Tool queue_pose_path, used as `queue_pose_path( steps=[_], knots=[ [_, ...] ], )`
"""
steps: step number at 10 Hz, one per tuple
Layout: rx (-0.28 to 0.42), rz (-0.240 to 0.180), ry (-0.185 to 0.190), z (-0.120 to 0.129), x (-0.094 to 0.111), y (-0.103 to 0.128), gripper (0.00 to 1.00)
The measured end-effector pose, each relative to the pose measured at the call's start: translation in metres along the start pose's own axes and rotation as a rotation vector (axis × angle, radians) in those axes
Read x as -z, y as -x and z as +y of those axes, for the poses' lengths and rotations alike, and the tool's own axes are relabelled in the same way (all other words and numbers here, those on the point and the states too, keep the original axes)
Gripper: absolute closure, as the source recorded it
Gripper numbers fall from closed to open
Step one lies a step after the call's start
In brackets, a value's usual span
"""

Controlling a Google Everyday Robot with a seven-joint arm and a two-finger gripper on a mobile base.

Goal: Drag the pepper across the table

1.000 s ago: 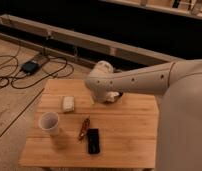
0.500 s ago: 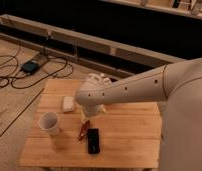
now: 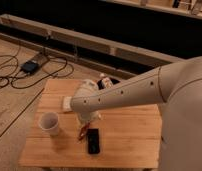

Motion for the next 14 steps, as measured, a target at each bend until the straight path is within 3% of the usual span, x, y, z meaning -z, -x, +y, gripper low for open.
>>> queue_pose_path(
  steps=[7,14],
  knots=[
    [-0.021,0.023,0.004,-0.009,-0.039,0.034,0.28],
    [-0.042,0.051,-0.023,-0.006,-0.076,0.045,0.28]
  ],
)
